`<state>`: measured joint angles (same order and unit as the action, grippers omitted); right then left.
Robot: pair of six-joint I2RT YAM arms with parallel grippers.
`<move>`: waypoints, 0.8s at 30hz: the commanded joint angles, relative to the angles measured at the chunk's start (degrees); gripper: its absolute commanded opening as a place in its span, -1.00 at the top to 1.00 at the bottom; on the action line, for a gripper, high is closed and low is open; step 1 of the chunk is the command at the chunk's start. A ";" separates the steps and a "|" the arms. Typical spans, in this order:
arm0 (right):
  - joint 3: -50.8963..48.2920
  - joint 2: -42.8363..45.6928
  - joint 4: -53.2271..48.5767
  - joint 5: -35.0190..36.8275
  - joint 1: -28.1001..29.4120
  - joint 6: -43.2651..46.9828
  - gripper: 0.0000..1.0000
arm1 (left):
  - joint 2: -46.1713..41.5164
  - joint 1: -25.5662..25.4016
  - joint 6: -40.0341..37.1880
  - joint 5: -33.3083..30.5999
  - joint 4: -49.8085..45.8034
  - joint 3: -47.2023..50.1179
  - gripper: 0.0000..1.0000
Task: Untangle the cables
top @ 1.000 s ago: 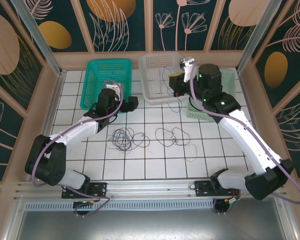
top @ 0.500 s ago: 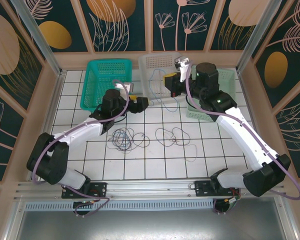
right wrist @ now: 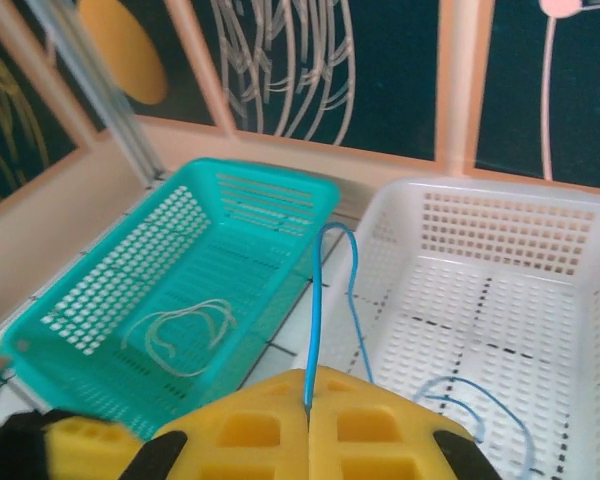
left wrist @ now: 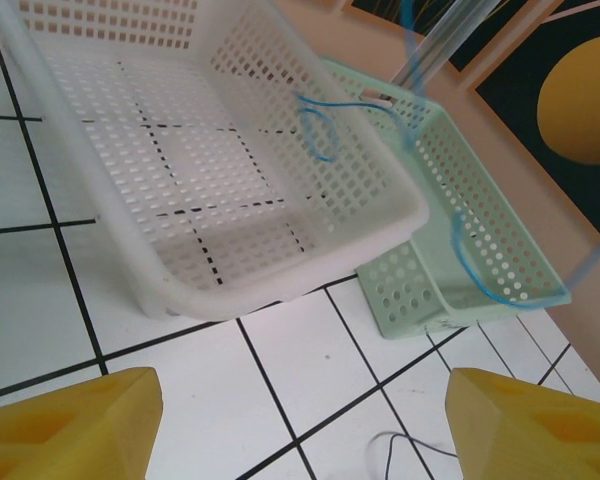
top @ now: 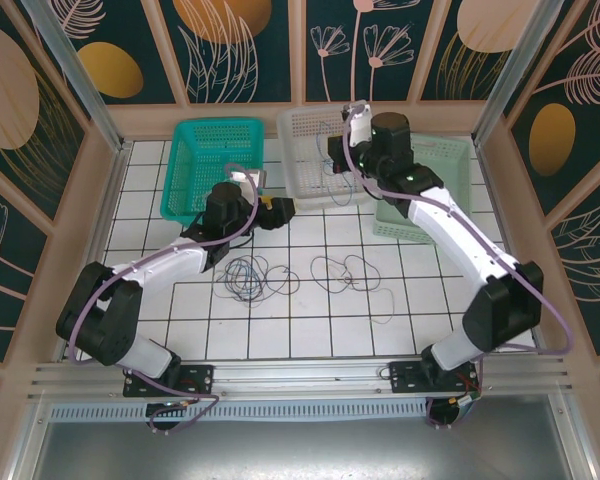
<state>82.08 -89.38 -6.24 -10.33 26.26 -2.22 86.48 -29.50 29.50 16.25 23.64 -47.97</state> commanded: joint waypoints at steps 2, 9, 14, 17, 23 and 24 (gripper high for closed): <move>5.72 -7.08 5.45 2.64 -2.85 -0.61 1.00 | -1.62 -0.05 0.95 -0.45 1.78 0.79 -0.50; 17.94 -22.59 -0.24 -2.89 -6.61 -3.23 1.00 | -2.92 -0.01 0.74 -1.22 1.29 1.71 -0.54; 26.75 -31.97 -10.70 -4.93 -6.70 -0.90 0.98 | -3.48 -0.08 0.30 -2.15 0.83 2.43 -0.57; 25.76 -34.00 -11.35 -4.84 -6.89 0.54 0.86 | -3.63 -0.04 0.34 -2.28 0.88 2.76 -0.57; 20.93 -31.84 -12.08 -3.32 -7.01 1.75 -0.16 | -4.02 -0.04 0.12 -2.87 0.14 2.89 -0.59; 18.67 -29.93 -10.72 -2.60 -7.01 1.61 -0.28 | -4.09 -0.06 -0.08 -2.95 -0.19 2.93 -0.59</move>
<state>104.22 -123.48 -16.78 -13.67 19.27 -1.65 84.20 -29.47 29.89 14.28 23.73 -45.52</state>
